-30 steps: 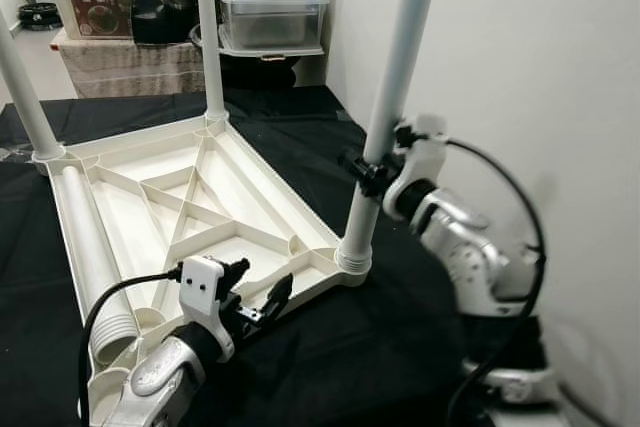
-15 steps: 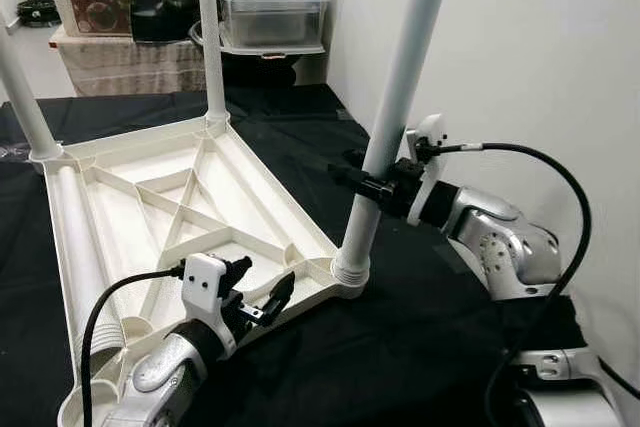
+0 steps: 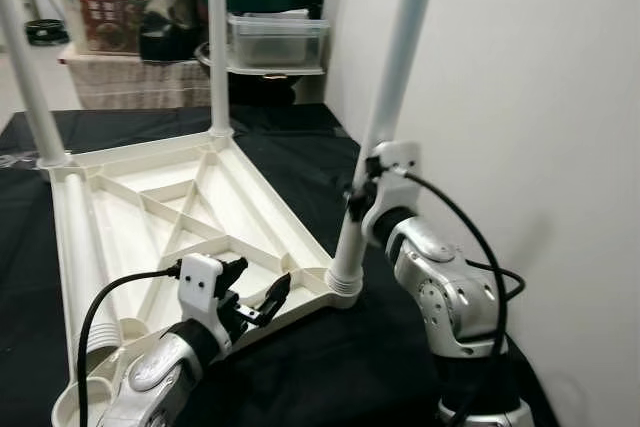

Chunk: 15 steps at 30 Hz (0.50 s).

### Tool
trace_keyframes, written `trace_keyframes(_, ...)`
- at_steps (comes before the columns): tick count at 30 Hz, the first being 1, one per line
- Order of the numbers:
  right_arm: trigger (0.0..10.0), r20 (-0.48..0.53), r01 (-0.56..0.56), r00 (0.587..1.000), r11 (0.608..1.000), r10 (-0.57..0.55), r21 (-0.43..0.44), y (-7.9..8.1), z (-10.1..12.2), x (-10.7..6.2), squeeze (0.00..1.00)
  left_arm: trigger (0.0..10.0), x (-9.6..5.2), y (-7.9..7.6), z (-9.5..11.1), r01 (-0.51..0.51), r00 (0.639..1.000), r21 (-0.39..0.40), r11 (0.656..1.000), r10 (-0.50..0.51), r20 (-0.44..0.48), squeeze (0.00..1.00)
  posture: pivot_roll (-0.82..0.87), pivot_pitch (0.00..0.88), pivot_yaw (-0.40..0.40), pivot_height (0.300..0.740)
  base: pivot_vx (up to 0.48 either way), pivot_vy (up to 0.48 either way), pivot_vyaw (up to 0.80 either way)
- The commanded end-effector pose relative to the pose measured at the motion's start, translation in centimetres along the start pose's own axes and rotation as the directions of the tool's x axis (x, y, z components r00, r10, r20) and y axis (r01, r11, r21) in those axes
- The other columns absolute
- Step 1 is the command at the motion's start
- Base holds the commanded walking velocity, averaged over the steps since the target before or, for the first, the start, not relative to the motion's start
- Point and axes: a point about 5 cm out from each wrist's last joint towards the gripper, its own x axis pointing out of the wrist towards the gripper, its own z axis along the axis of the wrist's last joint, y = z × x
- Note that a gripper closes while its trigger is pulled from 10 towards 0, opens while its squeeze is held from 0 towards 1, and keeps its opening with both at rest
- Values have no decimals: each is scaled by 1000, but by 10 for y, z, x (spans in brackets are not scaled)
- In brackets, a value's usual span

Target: Building children table

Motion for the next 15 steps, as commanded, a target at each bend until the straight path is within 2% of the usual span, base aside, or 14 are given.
trace_keyframes(1,10000,-15,-83,996,996,84,16,-3,2,4,1000,10000,1,0,-4,7,1000,-12,1000,-8,-17,0,8,0,-105,740,0,0,0)
trace_keyframes(2,10000,15,-181,983,984,181,8,-6,13,5,0,10000,1,0,-4,8,1000,-12,1000,-9,-17,0,8,0,-105,740,0,0,0)
trace_keyframes(3,10000,45,-261,964,965,261,0,-9,22,4,0,10000,1,0,-4,9,1000,-13,1000,-10,-17,0,7,0,-105,740,0,0,0)
trace_keyframes(5,10000,45,-261,964,965,261,0,-9,22,4,0,10000,1,0,-4,9,1000,-13,1000,-10,-17,0,7,0,-105,740,0,0,0)
trace_keyframes(6,10000,82,-344,935,939,344,-6,-11,31,1,0,10000,1,0,-4,10,1000,-13,1000,-10,-17,0,7,0,-105,740,0,0,0)
trace_keyframes(7,10000,82,-344,935,939,344,-6,-11,31,1,0,10000,1,0,-4,10,1000,-13,1000,-10,-17,0,7,0,-105,740,0,0,0)
trace_keyframes(8,10000,107,-453,886,892,452,-16,-13,36,-4,0,10000,2,0,-4,12,1000,-14,1000,-12,-17,0,10,0,-108,740,0,0,0)
trace_keyframes(9,10000,122,-513,849,857,514,-41,-15,38,-10,0,10000,2,0,-4,13,1000,-14,1000,-13,-17,0,10,0,-108,740,0,0,0)
trace_keyframes(10,10000,122,-513,849,857,514,-41,-15,38,-10,0,10000,2,0,-4,13,1000,-14,1000,-13,-17,0,10,0,-108,740,0,0,0)
trace_keyframes(11,7608,114,-569,812,820,572,-62,-15,36,-13,0,10000,1,0,-4,12,1000,-13,1000,-12,-16,0,21,0,-116,740,0,0,0)
trace_keyframes(12,0,96,-587,802,808,589,-49,-14,32,-12,0,10000,0,1,-4,9,1000,-11,1000,-9,-16,0,26,0,-122,740,0,0,0)
trace_keyframes(13,0,96,-587,802,808,589,-49,-14,32,-12,0,10000,0,1,-4,9,1000,-11,1000,-9,-16,0,26,0,-122,740,0,0,0)
trace_keyframes(15,0,54,-502,864,865,501,6,-16,22,0,0,10000,-1,2,-3,4,1000,-10,1000,-4,-16,0,31,0,-125,740,0,0,0)
